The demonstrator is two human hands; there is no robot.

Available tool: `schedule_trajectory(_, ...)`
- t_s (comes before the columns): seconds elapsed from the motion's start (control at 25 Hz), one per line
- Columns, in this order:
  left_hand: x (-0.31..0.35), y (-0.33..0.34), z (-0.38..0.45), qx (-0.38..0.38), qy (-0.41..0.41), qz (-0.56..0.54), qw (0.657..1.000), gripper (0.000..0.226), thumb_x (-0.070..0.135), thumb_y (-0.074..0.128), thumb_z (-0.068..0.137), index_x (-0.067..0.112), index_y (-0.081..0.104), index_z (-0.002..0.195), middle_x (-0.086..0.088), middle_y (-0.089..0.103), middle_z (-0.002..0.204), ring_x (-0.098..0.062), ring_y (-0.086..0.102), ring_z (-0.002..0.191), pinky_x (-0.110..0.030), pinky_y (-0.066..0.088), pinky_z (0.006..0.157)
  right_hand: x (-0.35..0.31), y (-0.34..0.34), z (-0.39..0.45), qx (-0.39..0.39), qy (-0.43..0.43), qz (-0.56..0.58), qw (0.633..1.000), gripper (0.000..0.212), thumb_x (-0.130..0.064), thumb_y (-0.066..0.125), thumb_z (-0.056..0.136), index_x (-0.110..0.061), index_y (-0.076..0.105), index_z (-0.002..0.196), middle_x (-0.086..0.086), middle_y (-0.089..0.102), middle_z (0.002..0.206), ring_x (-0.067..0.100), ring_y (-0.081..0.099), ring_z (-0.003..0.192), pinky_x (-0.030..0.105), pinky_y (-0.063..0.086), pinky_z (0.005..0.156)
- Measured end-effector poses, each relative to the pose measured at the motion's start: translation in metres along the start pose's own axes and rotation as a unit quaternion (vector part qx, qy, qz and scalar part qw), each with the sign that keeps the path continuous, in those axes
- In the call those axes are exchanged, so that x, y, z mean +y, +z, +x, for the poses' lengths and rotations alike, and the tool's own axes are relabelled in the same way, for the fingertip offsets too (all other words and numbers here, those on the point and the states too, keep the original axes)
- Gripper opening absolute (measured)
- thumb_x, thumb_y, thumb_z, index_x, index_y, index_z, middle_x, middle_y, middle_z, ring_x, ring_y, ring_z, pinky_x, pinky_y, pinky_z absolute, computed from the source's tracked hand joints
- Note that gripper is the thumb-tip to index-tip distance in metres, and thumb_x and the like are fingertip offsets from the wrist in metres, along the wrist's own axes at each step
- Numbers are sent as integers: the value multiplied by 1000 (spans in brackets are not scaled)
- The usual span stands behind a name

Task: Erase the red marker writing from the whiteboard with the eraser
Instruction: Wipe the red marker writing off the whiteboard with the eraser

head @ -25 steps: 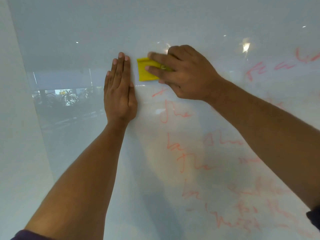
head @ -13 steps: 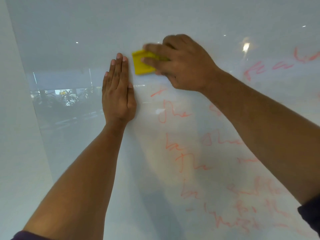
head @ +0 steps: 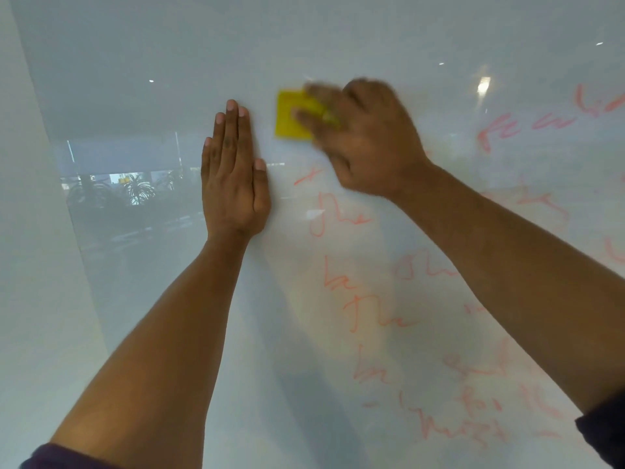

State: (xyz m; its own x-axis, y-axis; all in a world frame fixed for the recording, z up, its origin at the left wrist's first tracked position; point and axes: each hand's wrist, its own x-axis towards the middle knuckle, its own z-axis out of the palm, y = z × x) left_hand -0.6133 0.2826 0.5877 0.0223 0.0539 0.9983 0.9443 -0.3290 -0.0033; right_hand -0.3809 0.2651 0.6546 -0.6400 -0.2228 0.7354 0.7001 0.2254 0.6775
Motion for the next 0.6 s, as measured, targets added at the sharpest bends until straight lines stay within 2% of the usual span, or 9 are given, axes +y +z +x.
schedule_trajectory(0.08,0,0,-1,-3,3,8,1000,62,24,28,109,1,24,167,-15,21,175,-28,17,164,-44,14,134,6,-3,-11,2,-132,25,991,33,-21,51,107,-14,68,134,14,63,144,39,67,93,45,55,83)
schedule_trajectory(0.12,-1,-1,-1,-2,3,13,1000,63,24,27,109,2,23,167,-14,20,176,-27,17,164,-44,14,134,9,-3,-11,6,-117,27,993,32,-23,51,108,-15,69,134,13,64,143,38,67,91,44,55,82)
schedule_trajectory(0.24,-1,0,-1,-5,2,15,1000,62,24,27,109,3,23,167,-13,20,176,-26,16,164,-43,14,134,-9,3,-14,5,31,40,999,34,-23,57,103,-17,69,135,13,63,144,38,65,90,42,51,80)
schedule_trajectory(0.36,-2,-1,-1,-7,-5,-8,1000,61,20,31,109,4,24,167,-12,20,176,-25,16,165,-44,13,134,-13,0,-23,-9,-144,54,988,32,-20,56,103,-15,71,131,14,65,140,37,65,87,43,54,77)
schedule_trajectory(0.4,-2,-1,0,-7,-5,-11,1000,60,19,32,109,4,24,167,-12,20,176,-26,16,164,-44,13,134,-3,-3,-22,-5,-164,57,985,31,-19,58,103,-16,72,130,14,66,140,37,65,87,43,54,76)
schedule_trajectory(0.44,-3,-1,0,-5,-5,-11,1000,60,19,32,109,4,25,167,-12,21,176,-26,16,164,-44,13,134,6,-4,-20,6,-126,51,991,31,-19,60,101,-16,72,130,13,66,140,37,66,87,43,54,76)
schedule_trajectory(0.52,-3,0,0,-3,-6,-8,1000,60,19,32,109,4,25,167,-12,21,176,-25,17,164,-43,13,134,7,-5,-18,15,35,44,998,33,-20,64,99,-17,71,131,11,65,142,38,65,88,41,51,78)
schedule_trajectory(0.56,-3,0,0,-2,-7,-6,1000,60,19,32,109,4,25,167,-11,21,176,-25,17,164,-43,13,134,-2,-2,-19,15,69,35,997,34,-19,65,98,-17,71,131,12,64,142,39,65,88,41,50,79)
schedule_trajectory(0.6,-3,0,0,-2,-7,-5,1000,60,19,32,109,5,25,167,-11,21,176,-25,17,164,-42,13,134,-11,1,-22,10,32,26,999,35,-17,65,97,-15,71,131,14,64,142,39,65,88,41,50,79)
